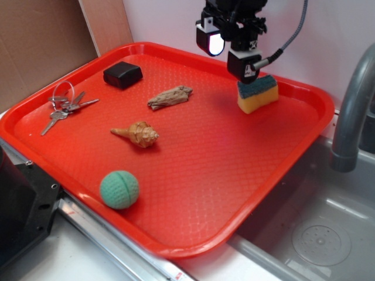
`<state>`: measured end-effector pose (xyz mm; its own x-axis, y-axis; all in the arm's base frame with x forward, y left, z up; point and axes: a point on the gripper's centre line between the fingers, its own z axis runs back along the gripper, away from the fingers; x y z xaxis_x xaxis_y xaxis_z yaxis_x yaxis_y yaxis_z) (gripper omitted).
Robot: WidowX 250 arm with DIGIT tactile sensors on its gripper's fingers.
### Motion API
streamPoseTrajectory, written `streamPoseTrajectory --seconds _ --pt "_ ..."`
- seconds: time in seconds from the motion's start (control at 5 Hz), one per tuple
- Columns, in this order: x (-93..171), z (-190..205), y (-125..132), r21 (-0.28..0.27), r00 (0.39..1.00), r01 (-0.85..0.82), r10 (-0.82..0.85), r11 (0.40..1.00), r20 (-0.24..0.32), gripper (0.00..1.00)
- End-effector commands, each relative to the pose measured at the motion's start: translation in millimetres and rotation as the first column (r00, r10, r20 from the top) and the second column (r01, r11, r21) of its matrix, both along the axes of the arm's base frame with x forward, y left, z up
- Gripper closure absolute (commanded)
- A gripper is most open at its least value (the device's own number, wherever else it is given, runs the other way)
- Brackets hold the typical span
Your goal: Grab the green sponge.
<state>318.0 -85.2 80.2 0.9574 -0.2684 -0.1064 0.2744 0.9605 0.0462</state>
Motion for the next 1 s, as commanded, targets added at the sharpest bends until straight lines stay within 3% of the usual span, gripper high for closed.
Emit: streamPoseTrajectory --seconds 0.0,0.2,0.4,0.6,0.8 --pt "23 9 -15 -0.061 0.990 0.021 -0.013 0.998 0.140 0.00" --pt "27 -7 -22 -0.065 0.999 0.021 -0.018 0.998 0.044 0.00" --pt "31 -28 -26 -0.026 0.994 0.056 -0.058 0.998 -0.097 0.00" --pt "29 -37 -24 -0.019 0.984 0.064 -0.066 0.998 -0.166 0.00" --pt "29 -40 -18 -0.020 0.983 0.038 -0.041 0.999 -0.179 0.00"
